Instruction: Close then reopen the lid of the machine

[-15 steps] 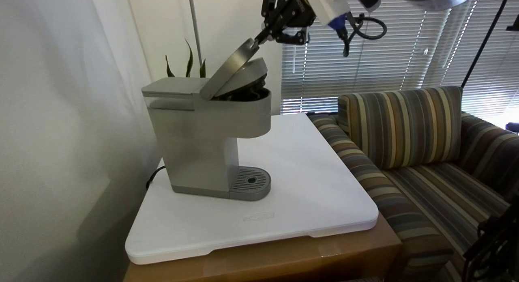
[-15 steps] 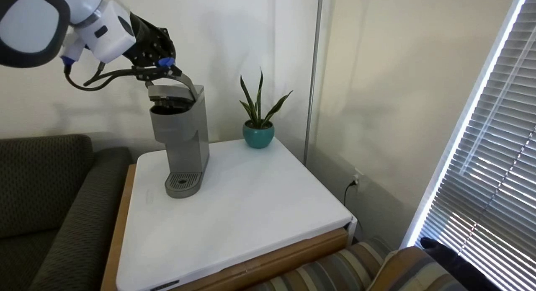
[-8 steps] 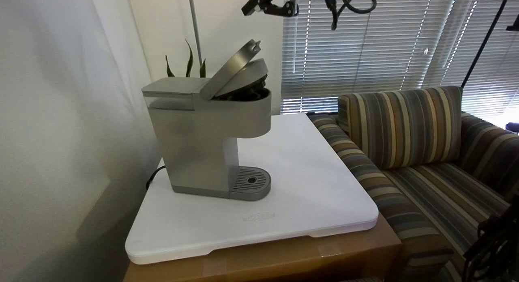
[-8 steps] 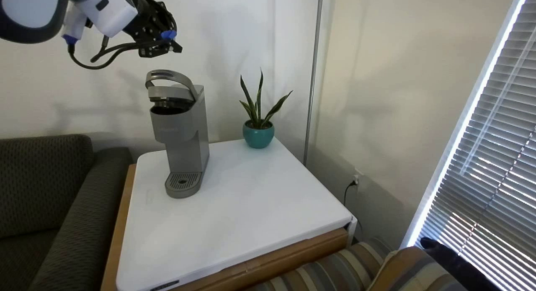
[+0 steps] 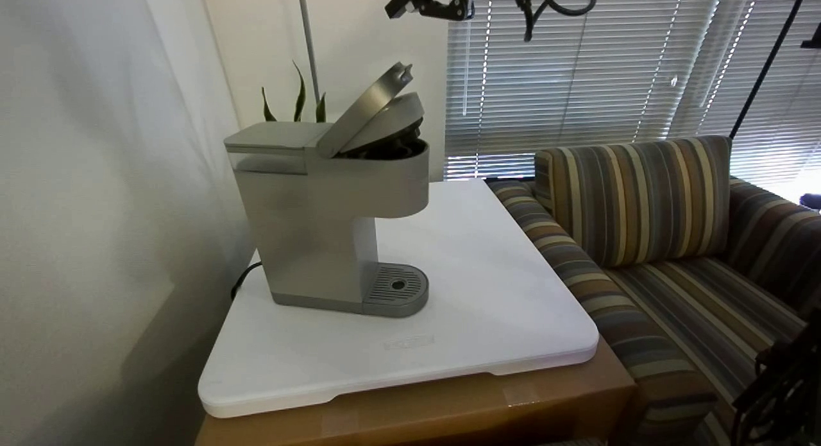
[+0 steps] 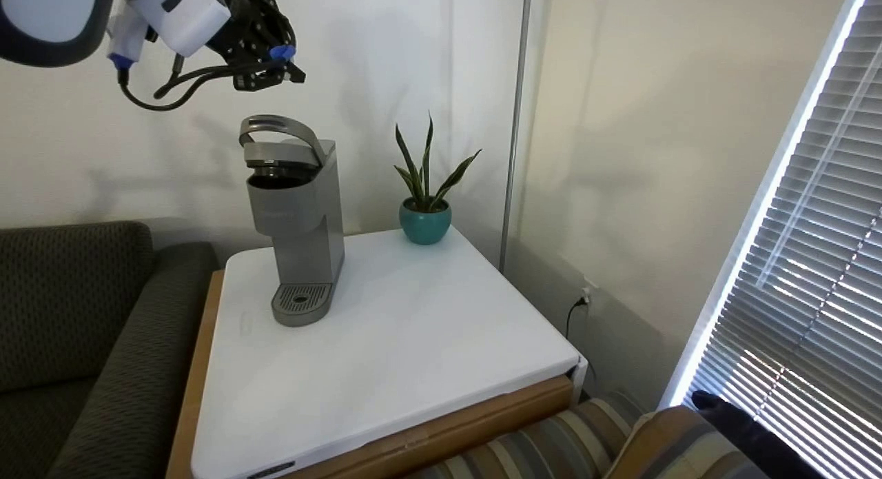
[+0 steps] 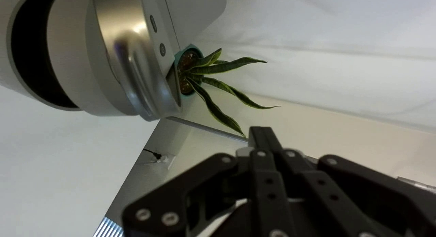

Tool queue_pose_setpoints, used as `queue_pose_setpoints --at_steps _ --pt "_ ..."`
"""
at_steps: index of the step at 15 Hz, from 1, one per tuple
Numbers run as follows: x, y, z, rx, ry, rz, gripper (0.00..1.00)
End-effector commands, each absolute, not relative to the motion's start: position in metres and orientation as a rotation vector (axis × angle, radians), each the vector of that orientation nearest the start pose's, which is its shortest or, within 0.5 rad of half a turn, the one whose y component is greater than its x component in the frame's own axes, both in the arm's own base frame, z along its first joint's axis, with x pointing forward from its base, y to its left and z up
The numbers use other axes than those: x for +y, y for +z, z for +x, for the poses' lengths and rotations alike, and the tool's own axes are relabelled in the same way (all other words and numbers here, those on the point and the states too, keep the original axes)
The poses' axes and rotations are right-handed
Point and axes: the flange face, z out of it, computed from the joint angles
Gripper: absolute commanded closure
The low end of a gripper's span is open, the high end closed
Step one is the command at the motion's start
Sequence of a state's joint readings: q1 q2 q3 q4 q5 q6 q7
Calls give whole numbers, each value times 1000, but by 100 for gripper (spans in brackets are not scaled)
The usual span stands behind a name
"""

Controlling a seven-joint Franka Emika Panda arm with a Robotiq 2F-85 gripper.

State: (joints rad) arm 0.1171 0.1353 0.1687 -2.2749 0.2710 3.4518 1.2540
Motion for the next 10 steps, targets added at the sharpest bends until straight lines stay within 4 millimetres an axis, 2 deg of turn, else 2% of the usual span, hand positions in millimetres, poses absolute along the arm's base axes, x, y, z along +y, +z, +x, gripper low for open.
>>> queue_pose_setpoints --at_steps 1,3,6,8,10 --pt "116 424 558 1361 -876 -1783 74" --pt "113 423 557 1373 -877 -1782 67" --pt "111 432 551 1366 -881 -1803 44" --pt "100 438 545 1368 -892 -1831 30" --pt "78 438 540 1390 -895 -1871 16"
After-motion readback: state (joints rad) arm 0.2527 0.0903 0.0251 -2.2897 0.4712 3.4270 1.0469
